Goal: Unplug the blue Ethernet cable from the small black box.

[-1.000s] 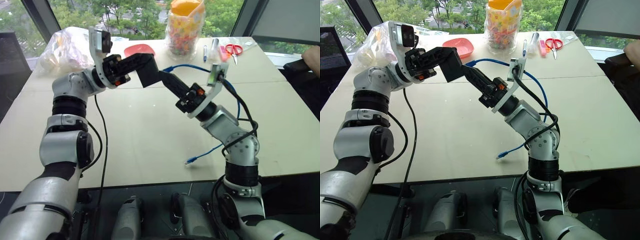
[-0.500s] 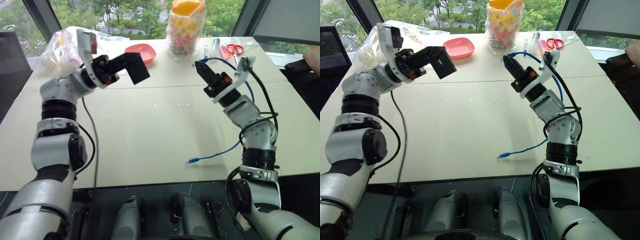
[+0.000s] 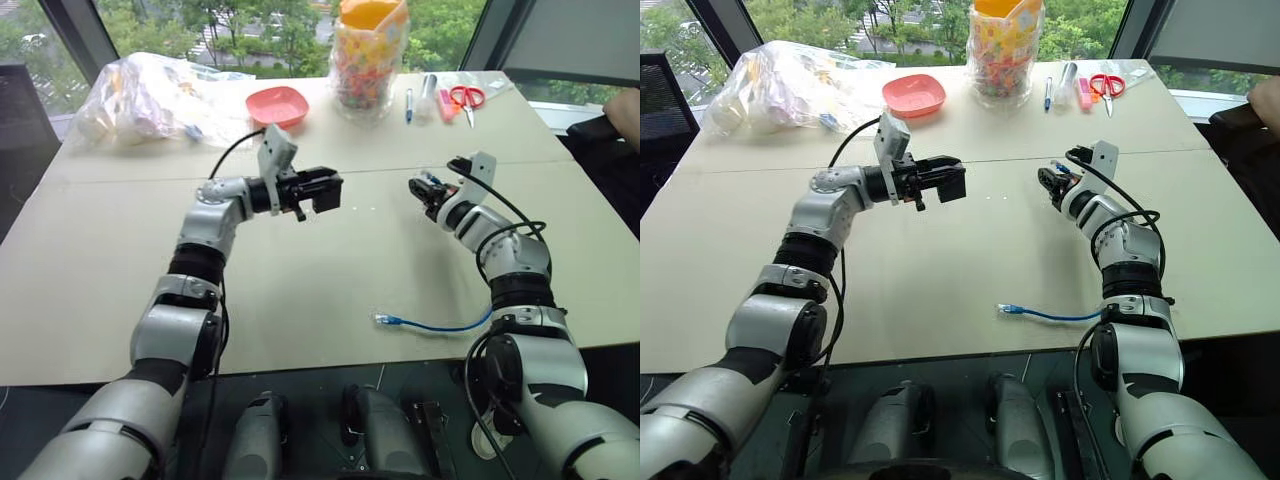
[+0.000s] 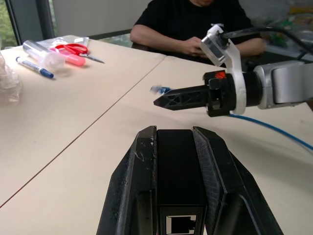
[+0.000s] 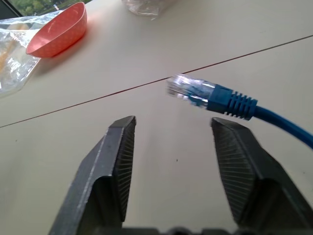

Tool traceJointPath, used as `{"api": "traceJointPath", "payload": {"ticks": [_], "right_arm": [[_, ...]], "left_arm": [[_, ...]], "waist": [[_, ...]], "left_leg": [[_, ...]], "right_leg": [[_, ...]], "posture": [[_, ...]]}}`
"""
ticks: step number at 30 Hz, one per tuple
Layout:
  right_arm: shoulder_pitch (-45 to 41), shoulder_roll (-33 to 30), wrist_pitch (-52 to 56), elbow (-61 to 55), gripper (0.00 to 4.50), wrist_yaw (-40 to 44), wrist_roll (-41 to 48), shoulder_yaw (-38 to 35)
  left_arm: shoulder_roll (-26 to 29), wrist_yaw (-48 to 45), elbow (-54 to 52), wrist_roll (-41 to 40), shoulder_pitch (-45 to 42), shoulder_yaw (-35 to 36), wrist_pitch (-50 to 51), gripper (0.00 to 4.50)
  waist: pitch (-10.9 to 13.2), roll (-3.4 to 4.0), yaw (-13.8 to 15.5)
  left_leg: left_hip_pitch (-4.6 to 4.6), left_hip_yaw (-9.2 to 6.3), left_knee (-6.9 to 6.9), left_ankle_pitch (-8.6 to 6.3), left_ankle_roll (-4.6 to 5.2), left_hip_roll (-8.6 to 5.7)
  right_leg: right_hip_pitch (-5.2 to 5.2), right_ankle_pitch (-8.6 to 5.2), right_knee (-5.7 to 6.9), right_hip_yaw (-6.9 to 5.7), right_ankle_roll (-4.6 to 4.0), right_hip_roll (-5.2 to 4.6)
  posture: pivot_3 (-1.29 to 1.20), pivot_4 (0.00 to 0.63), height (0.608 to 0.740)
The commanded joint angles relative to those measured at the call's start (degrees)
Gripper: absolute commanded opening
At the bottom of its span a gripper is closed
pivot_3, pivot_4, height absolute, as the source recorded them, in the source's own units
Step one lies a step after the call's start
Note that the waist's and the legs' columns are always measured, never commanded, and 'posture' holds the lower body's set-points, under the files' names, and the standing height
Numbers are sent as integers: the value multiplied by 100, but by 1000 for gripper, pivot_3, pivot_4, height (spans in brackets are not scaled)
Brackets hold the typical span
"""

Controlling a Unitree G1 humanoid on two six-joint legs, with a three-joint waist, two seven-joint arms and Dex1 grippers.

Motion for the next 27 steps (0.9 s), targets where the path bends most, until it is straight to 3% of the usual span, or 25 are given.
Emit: {"api": "traceJointPath", "payload": {"ticks": [1,2,6,10,12,19,23,27], "right_arm": [[124,-117,296,-682,4230,142,-185,182],[198,-119,402,-821,4439,184,-224,246],[1253,-181,1127,-2798,4439,787,-141,1066],[1853,143,1385,-4046,4439,546,182,884],[2010,246,1484,-4406,4500,473,300,784],[2219,146,1575,-4731,4500,508,276,689],[2460,-186,1512,-4981,4500,770,237,682],[2888,-572,1325,-5292,4500,1087,181,689]], "left_arm": [[-118,399,395,215,-220,-2,-633,540],[-146,452,510,254,-255,-2,-748,540],[-390,906,1227,515,-380,-39,-1311,540],[-558,1330,1860,783,-475,-70,-1725,540],[-603,1316,2052,848,-503,-64,-1773,1572],[-525,898,1956,769,-547,43,-1740,4389],[-176,152,936,238,-385,273,-817,4389],[436,-476,-1084,-430,339,253,882,4389]], "waist": [[0,0,4],[0,0,9],[-1,-1,24],[1,-3,22],[1,-4,20],[1,-4,24],[2,-5,23],[1,-3,-12]], "left_leg": [[0,0,1,0,0,0],[0,-1,1,0,0,2],[-6,-14,-1,-2,3,12],[-13,-13,2,-6,9,10],[-14,-11,9,-6,8,10],[-15,-22,9,-7,6,13],[-26,-22,8,-7,7,12],[-25,-23,-1,-9,9,16]], "right_leg": [[0,0,0,0,0,0],[0,0,0,0,0,-1],[1,-8,-2,-5,9,-1],[-2,-8,-5,-6,12,-7],[-4,-7,-4,-7,13,-10],[0,-8,-9,-18,9,-9],[-5,-7,-16,-19,9,-9],[-3,-7,-27,-18,9,-2]], "posture": [[0,150,740],[0,150,740],[0,150,740],[0,150,740],[0,150,740],[0,150,740],[0,150,740],[0,150,740]]}}
